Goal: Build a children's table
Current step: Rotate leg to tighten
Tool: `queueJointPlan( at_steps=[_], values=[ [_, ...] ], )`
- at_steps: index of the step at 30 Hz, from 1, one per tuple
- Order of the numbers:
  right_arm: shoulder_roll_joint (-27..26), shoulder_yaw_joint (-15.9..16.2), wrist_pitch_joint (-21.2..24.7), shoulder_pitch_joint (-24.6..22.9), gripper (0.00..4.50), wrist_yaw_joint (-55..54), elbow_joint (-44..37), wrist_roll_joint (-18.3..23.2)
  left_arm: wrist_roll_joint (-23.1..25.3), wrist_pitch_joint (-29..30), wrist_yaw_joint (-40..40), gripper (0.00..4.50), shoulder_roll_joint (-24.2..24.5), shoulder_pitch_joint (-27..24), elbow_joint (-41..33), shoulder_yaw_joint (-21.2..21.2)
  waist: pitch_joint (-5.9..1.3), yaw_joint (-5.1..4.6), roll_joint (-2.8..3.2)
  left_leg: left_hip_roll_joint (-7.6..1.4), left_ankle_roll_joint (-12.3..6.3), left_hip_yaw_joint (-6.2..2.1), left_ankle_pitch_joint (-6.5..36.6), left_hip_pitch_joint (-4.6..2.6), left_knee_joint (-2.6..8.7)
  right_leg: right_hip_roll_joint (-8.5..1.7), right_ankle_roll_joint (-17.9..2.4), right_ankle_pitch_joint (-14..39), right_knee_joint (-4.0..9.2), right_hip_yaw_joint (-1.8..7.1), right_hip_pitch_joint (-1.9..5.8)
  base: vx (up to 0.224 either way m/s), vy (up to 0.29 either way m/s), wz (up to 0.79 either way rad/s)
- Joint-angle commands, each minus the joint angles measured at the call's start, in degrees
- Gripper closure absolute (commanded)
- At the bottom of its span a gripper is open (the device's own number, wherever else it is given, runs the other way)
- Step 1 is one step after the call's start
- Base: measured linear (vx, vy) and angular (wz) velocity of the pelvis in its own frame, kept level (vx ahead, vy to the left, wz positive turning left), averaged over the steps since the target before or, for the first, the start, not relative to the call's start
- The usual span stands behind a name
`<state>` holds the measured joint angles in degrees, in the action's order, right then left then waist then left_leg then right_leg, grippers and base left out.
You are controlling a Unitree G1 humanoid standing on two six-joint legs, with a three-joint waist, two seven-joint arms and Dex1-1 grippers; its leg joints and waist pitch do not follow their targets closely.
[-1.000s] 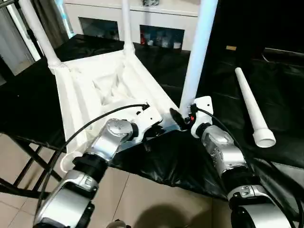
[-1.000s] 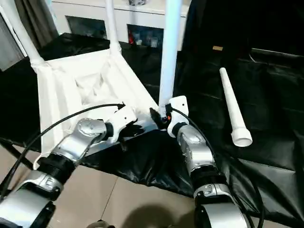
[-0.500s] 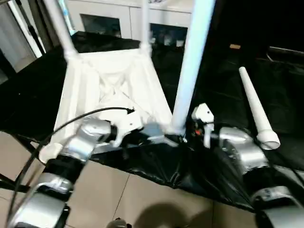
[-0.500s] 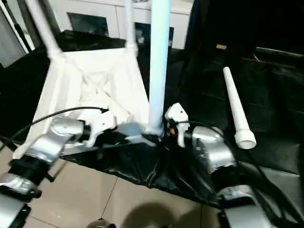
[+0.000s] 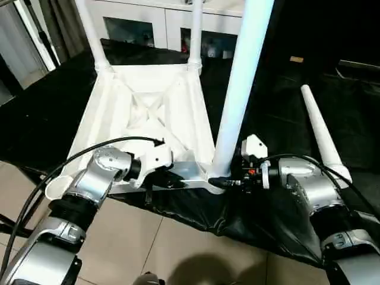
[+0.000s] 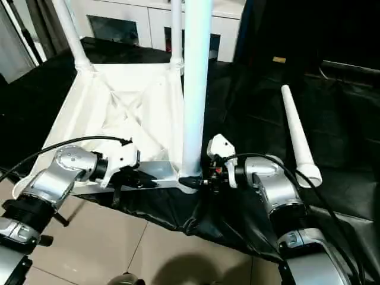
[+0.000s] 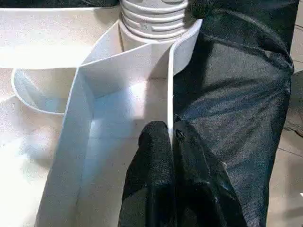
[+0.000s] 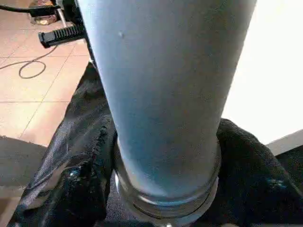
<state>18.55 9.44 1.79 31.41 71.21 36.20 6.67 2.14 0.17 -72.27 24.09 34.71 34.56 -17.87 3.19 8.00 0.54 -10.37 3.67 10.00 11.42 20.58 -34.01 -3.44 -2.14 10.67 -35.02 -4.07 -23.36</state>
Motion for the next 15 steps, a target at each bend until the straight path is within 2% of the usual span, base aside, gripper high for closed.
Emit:
queueJointPlan(
  at_steps=[1, 3, 5, 7, 9, 10, 11, 12, 13, 14, 15],
  values=[
    [-2.9, 2.1, 0.3, -1.5, 1.71, -1.4, -1.2, 0.1, -0.3, 1.2, 4.7, 4.5, -2.0, 1.3, -1.2, 1.2, -4.03, -0.01, -0.28, -3.33, -4.65, -0.76, 5.1, -0.24, 3.61, -5.53, -12.8, 6.6, 3.32, 3.11, 3.35, 0.0, 0.0, 0.0],
    [-4.5, 0.9, 0.2, -2.0, 1.75, -7.4, -0.5, -1.0, 0.2, 3.8, 7.9, 4.5, -3.7, 1.8, -1.0, 1.7, -3.91, 0.01, -0.21, -3.32, -4.01, -0.84, 6.0, -0.26, 3.75, -5.6, -12.5, 8.0, 3.52, 3.12, 3.32, 0.0, 0.0, 0.0],
    [-5.4, 0.2, -0.3, -2.1, 1.78, -10.8, 0.0, -1.7, 0.3, 5.0, 9.6, 4.5, -4.7, 2.1, -0.8, 1.9, -3.68, -0.23, -0.27, -3.22, -2.85, -0.93, 7.7, -0.41, 3.97, -5.72, -11.7, 11.7, 4.0, 3.15, 3.24, 0.0, 0.0, 0.0],
    [-8.2, -1.7, 0.0, -2.1, 1.78, -20.7, 2.3, -3.0, 0.5, 7.1, 14.4, 4.5, -8.1, 3.2, 0.2, 2.4, -3.43, -0.69, -0.36, -3.0, -1.43, -1.06, 9.9, -0.68, 4.31, -5.79, -10.1, 17.6, 4.77, 3.15, 3.24, 0.0, 0.0, 0.0],
    [-10.9, -3.5, 0.7, -2.0, 1.79, -28.3, 3.8, -3.4, 1.4, 8.2, 19.0, 4.5, -11.3, 4.1, 1.5, 2.5, -3.46, -1.16, -0.21, -2.98, -0.71, -1.1, 9.9, -0.76, 4.36, -5.73, -9.7, 18.1, 4.9, 3.3, 3.12, 0.0, 0.0, 0.0],
    [-11.1, -3.7, 0.8, -2.0, 1.79, -28.9, 3.9, -3.4, 1.5, 8.3, 19.5, 4.5, -11.5, 4.2, 1.7, 2.4, -3.49, -1.31, -0.34, -2.85, -0.61, -1.15, 10.3, -0.81, 4.38, -5.69, -9.4, 18.7, 5.05, 3.19, 3.19, 0.0, 0.0, 0.0],
    [-13.8, -5.2, 1.3, -1.7, 1.79, -35.2, 5.2, -3.3, 2.9, 9.2, 23.8, 4.5, -14.2, 5.1, 2.9, 2.0, -3.61, -1.38, -0.07, -2.84, -0.58, -1.17, 9.7, -0.72, 4.33, -5.69, -9.3, 18.0, 4.92, 3.25, 3.27, 0.0, 0.0, 0.0],
    [-16.1, -6.2, 1.5, -1.4, 1.8, -39.5, 5.8, -3.2, 4.2, 9.4, 26.5, 4.5, -16.0, 5.5, 3.4, 1.3, -3.63, -1.57, -0.12, -2.79, -0.62, -1.17, 9.6, -0.67, 4.37, -5.57, -9.3, 16.7, 4.97, 3.23, 3.34, 0.0, 0.0, 0.0],
    [-16.1, -6.2, 1.5, -1.4, 1.8, -39.5, 5.8, -3.2, 4.2, 9.4, 26.6, 4.5, -16.0, 5.5, 3.4, 1.3, -3.67, -1.54, -0.18, -2.68, -0.89, -1.15, 9.2, -0.59, 4.31, -5.58, -9.2, 16.3, 4.95, 3.25, 3.37, 0.0, 0.0, 0.0],
    [-17.0, -6.3, 1.6, -1.4, 1.8, -40.8, 5.8, -3.2, 4.4, 9.7, 27.4, 4.5, -16.6, 5.6, 3.4, 1.1, -3.71, -1.43, 0.16, -2.68, -1.01, -1.19, 9.2, -0.6, 4.26, -5.67, -9.3, 16.1, 4.89, 3.24, 3.36, 0.0, 0.0, 0.0],
    [-18.0, -6.0, 1.0, -1.1, 1.8, -42.4, 6.0, -3.8, 4.7, 9.8, 28.0, 4.5, -17.5, 5.7, 3.2, 0.8, -3.66, -1.5, 0.19, -2.7, -1.41, -1.18, 9.2, -0.46, 4.31, -5.57, -9.2, 15.7, 4.93, 3.23, 3.34, 0.0, 0.0, 0.0]
  ],
)
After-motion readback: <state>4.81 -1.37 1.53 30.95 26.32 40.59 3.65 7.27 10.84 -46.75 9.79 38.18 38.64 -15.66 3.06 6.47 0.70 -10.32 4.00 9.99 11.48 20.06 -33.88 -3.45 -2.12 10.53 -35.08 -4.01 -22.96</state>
